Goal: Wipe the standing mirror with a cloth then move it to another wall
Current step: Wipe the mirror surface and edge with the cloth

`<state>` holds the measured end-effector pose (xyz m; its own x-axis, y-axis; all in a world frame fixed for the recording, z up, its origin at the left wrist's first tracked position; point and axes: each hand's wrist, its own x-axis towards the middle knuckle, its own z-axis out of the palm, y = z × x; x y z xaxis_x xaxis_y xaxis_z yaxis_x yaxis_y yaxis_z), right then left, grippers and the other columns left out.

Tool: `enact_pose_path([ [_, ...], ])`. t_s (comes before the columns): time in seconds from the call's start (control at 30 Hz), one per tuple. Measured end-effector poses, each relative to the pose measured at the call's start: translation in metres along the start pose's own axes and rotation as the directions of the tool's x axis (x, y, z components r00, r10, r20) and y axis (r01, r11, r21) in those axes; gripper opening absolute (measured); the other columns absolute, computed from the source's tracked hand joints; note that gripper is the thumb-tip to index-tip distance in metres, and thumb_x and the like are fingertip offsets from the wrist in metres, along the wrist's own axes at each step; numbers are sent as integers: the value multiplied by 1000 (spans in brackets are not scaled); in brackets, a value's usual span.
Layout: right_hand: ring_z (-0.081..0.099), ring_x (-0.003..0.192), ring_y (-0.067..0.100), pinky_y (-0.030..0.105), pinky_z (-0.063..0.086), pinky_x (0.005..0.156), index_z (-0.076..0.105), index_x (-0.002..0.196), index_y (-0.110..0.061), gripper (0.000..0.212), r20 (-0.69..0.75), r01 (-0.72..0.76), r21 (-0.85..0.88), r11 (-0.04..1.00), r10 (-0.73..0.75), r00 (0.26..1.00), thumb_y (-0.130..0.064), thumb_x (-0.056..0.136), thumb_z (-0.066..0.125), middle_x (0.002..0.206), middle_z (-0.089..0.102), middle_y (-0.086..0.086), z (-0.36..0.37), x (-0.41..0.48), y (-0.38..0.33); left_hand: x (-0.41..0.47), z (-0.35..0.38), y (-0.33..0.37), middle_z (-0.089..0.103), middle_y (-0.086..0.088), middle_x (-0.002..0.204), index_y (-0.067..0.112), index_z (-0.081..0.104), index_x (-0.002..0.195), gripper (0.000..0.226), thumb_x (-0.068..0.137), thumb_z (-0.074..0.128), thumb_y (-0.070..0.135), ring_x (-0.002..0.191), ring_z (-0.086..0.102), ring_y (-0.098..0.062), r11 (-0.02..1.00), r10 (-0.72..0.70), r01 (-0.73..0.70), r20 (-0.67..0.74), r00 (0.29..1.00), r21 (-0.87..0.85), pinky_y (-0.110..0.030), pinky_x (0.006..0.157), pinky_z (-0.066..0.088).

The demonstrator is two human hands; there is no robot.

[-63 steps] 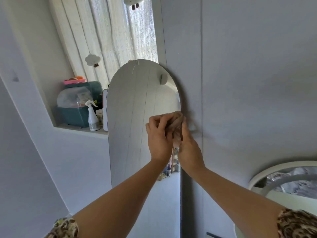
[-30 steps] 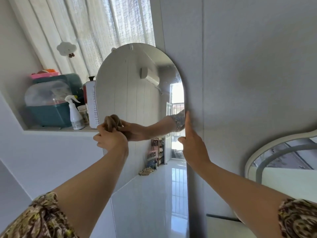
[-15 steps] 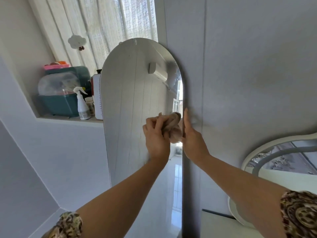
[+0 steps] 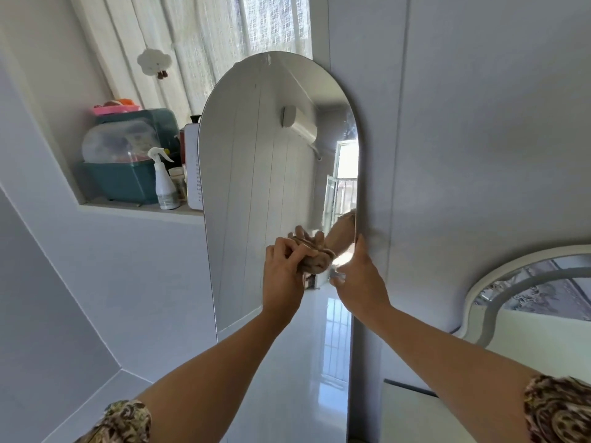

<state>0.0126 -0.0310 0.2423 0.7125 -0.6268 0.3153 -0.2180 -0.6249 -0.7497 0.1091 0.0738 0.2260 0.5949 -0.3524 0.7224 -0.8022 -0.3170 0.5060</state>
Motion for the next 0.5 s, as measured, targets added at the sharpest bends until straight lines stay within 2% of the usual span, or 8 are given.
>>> enact_pose_path([
  [0.1,63,105,26,38,55,86,2,151,-11,94,-34,-73,-30,997,72,997,-19,86,69,119,63,11,8,6,-3,16,-10,-17,47,4,111,19,69,109,43,83,60,-14,105,44,-18,999,-37,36,-77,996,-7,-39,78,59],
  [0.17,61,110,29,44,54,89,0,151,-12,95,-45,-103,-26,994,102,994,-17,85,68,122,62,13,14,9,-6,34,-20,-27,40,7,108,18,68,108,46,81,53,-16,104,46,-23,997,-78,74,-124,989,-38,-42,73,59],
  [0.23,62,106,30,45,54,86,-2,150,-12,91,-47,-123,-40,992,121,992,-13,85,62,120,62,15,17,10,-8,55,-31,-37,39,5,108,16,66,108,43,81,49,-13,103,52,-31,992,-122,112,-185,975,-64,-44,75,57],
  [0.3,63,100,31,44,54,83,1,150,-10,83,-65,-148,-48,988,145,987,-9,88,56,117,61,16,17,11,-11,76,-41,-48,44,-3,110,15,66,106,37,86,49,-11,104,53,-31,966,-253,234,-241,937,-106,-36,82,53],
  [0.37,62,99,31,44,53,82,4,150,-9,79,-75,-166,-49,985,162,984,-6,88,54,119,58,14,15,11,-12,94,-53,-61,49,-11,115,16,65,106,33,91,48,-7,105,56,-29,897,-441,401,-304,845,-185,-32,87,52],
  [0.43,62,100,31,45,53,83,4,149,-6,82,-66,-154,-64,986,150,986,-3,85,55,121,56,13,15,10,-12,105,-63,-73,49,-13,121,19,63,110,30,94,49,-2,108,58,-30,782,-623,558,-337,706,-279,-38,92,54],
  [0.5,62,99,30,42,53,80,4,149,-4,80,-70,-144,-110,984,137,988,-4,86,55,121,56,13,17,11,-11,110,-68,-79,46,-12,124,20,61,114,26,96,50,5,107,56,-27,665,-746,649,-324,581,-368,-39,90,54],
])
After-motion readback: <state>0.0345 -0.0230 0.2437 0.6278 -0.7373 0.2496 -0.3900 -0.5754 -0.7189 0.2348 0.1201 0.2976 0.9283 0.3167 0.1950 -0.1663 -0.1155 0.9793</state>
